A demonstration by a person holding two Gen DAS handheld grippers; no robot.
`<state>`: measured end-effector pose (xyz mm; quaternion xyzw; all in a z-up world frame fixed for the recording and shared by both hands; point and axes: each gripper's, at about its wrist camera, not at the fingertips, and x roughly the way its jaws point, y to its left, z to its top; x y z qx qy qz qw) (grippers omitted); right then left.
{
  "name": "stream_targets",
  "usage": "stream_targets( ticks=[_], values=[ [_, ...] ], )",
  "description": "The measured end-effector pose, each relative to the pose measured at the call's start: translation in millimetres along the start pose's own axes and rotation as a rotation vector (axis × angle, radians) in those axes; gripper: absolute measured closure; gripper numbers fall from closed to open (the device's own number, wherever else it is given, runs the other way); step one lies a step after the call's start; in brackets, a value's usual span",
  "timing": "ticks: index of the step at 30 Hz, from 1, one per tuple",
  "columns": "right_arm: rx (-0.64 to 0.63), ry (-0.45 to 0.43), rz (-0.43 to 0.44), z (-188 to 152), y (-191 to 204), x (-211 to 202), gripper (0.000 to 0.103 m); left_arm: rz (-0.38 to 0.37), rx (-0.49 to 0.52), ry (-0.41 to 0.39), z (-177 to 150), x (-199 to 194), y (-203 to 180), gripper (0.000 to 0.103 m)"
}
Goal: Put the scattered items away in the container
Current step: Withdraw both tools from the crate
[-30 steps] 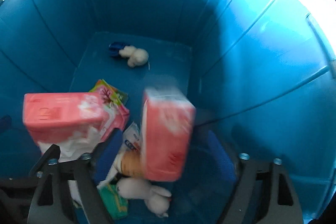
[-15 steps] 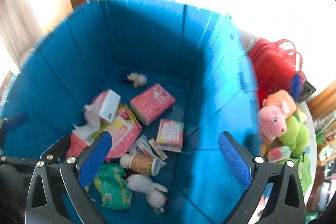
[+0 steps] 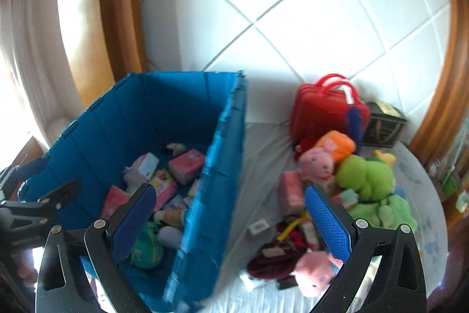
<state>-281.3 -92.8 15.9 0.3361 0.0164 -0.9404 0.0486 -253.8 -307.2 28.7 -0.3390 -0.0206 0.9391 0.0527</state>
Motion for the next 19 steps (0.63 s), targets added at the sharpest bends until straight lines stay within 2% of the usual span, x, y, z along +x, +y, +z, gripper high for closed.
stream_targets(
  ticks=[4,7,12,19],
  values=[
    [0.025,0.03,0.038,-14,-24,-18,0.0,0.033,-0.029,0.014,-9,-13,-26,0.0],
    [-0.022,0.018,0.067,-14,-23,-28,0.0,0.086,-0.045,0.002,-13,-21,-38,0.0],
    [-0.064,-0.001,0.101,-19,-20,-41,0.0,0.132,-0.038,0.005,-17,-37,-53,0.0],
    [-0.041,0.001,0.091,-30,-36,-56,0.0,0.153,-0.04,-0.008,-24,-51,-61,0.0]
  ],
)
